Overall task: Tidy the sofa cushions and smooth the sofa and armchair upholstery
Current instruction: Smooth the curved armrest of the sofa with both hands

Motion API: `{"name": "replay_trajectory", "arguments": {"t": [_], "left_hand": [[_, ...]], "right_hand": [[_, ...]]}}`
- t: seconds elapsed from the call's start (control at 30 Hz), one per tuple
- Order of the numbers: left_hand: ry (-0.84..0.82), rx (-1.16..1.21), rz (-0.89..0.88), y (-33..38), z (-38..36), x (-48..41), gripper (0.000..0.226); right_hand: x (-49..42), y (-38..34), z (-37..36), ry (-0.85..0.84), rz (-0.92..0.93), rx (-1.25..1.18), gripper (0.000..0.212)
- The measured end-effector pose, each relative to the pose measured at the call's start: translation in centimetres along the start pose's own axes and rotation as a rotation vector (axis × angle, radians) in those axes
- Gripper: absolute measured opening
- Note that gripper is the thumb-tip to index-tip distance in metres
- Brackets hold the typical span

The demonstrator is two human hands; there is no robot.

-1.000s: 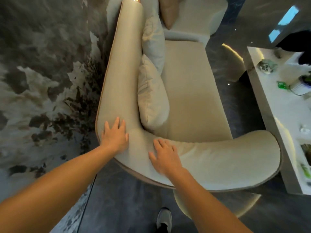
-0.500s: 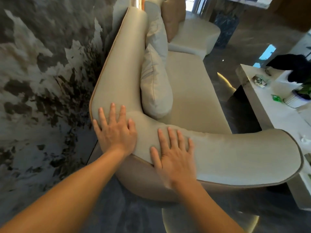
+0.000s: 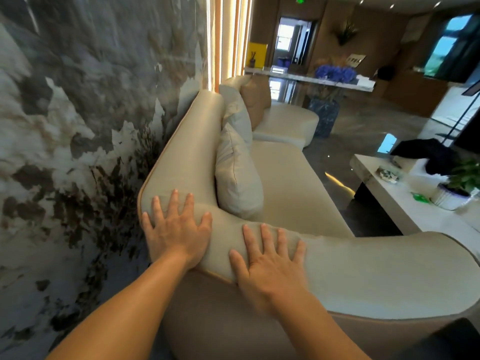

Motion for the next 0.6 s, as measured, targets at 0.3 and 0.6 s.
{"name": "replay_trajectory", "arguments": {"t": [0.3,0.6], "left_hand": [[-0.035,0.017,-0.037,-2.7,-1.4,-7.8,0.071],[-0.079,0.049,-0.107,-4.3,-2.0,-13.0,0.054]], "right_hand": [[-6.2,-4.4,0.2,0.004,-0.027,0.0,0.07],[-13.0,-1.7,3.1,-0.033,-0.008,-0.053,0.085]]}}
Point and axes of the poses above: each hand's wrist, its own x-axis away from the middle knuckle, its own z-axis out of the back of the hand, y = z × x, the point moved 9 cm from there along -x, towards the middle knuckle, and after that the axes turned 3 degrees about -z, right-handed, at the moved point
